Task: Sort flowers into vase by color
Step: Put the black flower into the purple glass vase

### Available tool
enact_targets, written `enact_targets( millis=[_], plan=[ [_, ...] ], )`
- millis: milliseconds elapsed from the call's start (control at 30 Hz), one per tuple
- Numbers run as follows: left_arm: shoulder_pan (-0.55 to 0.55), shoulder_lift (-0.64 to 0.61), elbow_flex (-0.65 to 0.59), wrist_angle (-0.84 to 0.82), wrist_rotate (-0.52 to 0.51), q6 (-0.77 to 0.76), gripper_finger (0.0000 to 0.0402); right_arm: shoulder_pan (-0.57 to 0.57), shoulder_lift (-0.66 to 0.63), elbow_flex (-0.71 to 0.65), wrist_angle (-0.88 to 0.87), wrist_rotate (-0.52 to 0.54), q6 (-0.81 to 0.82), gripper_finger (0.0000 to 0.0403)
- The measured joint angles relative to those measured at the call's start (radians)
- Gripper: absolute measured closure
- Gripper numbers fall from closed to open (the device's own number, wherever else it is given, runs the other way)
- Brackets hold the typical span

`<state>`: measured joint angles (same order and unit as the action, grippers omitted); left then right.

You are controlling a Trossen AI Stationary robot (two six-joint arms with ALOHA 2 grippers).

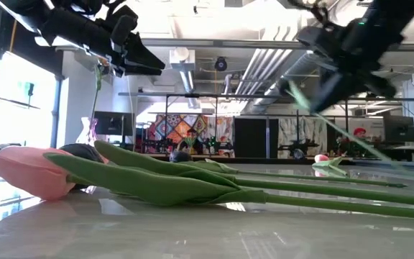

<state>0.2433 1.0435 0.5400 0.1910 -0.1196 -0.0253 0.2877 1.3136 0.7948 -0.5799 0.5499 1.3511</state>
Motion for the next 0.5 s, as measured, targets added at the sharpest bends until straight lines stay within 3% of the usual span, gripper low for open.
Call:
enact_targets(
  millis=[233, 500],
  plan=[
    [-0.035, 0.0, 0.0, -0.035, 0.0, -0.025, 0.0222, -0.123, 0.016, 0.001, 0.3, -0.007, -0.397, 0.0403],
    [-0.074, 0.0, 0.0, -0.028, 0.0, -0.03, 0.0222, -0.214, 0.017, 0.001, 0.579, -0.026, -0.741, 0.0403]
  ],
)
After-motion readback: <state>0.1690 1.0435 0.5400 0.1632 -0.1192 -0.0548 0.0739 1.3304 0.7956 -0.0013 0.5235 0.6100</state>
